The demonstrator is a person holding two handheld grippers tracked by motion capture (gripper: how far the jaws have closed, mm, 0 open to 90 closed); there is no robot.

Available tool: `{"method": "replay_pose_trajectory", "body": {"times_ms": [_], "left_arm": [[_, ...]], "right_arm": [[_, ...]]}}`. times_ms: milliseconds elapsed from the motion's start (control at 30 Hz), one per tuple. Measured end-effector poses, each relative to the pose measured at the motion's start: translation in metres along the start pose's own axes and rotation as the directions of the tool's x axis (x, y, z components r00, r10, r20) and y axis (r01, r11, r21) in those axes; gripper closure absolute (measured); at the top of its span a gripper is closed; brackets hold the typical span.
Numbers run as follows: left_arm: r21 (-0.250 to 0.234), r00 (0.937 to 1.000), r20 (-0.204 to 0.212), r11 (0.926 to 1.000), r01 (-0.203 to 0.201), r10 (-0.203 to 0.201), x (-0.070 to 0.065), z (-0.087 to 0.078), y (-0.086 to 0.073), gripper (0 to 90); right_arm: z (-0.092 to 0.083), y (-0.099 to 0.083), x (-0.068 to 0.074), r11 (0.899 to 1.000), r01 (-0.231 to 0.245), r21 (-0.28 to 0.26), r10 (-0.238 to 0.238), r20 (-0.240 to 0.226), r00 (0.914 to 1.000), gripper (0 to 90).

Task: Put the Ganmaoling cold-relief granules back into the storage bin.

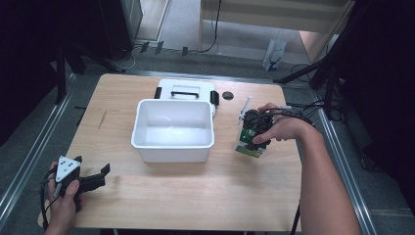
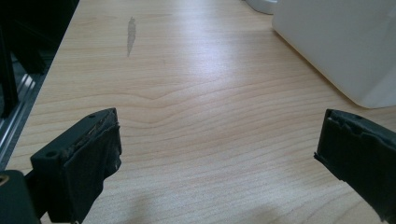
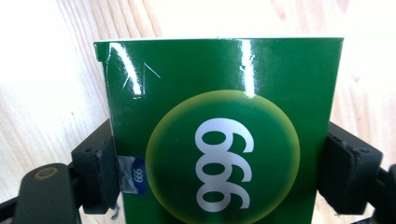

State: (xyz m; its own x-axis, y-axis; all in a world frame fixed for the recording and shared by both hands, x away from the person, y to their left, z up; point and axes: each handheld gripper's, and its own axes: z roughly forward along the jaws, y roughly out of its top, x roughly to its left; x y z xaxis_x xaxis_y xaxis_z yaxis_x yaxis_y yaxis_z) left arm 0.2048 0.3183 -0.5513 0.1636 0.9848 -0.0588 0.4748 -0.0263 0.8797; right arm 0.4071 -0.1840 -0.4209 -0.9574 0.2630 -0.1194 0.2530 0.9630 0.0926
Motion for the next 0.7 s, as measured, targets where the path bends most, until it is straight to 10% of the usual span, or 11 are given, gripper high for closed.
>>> {"method": "replay_pose_trajectory", "body": {"times_ms": [700], "left_arm": [[0.003, 1.0, 0.002, 1.0, -0.009, 0.009, -0.001, 0.0, 0.0, 0.4]], "right_arm": [[-0.061, 0.049, -0.001, 0.996, 0.085, -0.013, -0.085, -0.002, 0.9964, 16.4]]}}
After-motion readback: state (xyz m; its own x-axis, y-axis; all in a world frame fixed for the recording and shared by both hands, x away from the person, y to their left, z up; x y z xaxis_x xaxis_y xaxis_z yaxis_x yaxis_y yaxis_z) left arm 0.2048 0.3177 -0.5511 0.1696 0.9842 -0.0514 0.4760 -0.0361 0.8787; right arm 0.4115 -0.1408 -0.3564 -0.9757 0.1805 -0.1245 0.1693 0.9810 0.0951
